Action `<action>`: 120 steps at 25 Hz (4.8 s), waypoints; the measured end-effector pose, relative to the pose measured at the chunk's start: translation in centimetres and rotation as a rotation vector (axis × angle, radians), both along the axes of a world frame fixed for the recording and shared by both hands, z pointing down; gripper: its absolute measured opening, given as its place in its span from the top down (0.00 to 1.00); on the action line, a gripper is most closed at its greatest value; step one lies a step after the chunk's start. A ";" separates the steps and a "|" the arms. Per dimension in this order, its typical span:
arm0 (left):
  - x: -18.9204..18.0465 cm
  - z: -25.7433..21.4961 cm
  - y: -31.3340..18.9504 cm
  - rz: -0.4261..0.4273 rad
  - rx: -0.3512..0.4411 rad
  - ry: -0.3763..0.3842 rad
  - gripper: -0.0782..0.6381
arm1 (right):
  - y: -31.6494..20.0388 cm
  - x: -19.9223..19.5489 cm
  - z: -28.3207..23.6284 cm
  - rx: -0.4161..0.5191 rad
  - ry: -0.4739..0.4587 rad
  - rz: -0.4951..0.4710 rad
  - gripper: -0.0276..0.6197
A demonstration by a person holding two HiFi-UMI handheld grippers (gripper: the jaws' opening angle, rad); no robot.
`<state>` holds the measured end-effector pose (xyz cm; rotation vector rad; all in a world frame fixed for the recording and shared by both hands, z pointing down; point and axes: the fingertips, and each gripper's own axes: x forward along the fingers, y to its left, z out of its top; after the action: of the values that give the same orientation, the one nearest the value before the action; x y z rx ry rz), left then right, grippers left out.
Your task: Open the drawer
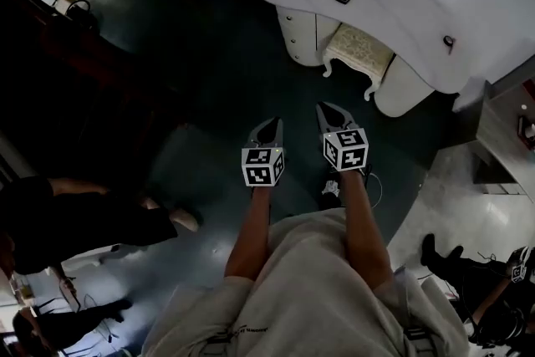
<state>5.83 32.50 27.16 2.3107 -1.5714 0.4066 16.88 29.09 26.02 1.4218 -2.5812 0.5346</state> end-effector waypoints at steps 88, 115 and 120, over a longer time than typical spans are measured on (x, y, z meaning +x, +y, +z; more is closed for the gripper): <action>-6.8 8.0 -43.0 -0.001 -0.198 0.022 0.88 | -41.2 -3.1 8.8 -0.263 -0.147 0.255 0.94; -7.5 41.6 -56.8 0.154 0.099 0.003 0.88 | -53.3 -6.3 38.8 0.132 0.214 0.206 0.93; -7.2 46.9 -58.0 0.231 0.160 -0.030 0.88 | -54.7 -4.3 42.1 0.155 0.175 0.250 0.93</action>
<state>-1.38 -25.50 74.06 2.6323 -1.3998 0.3833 12.54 -25.60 68.14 1.7694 -2.3676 0.2289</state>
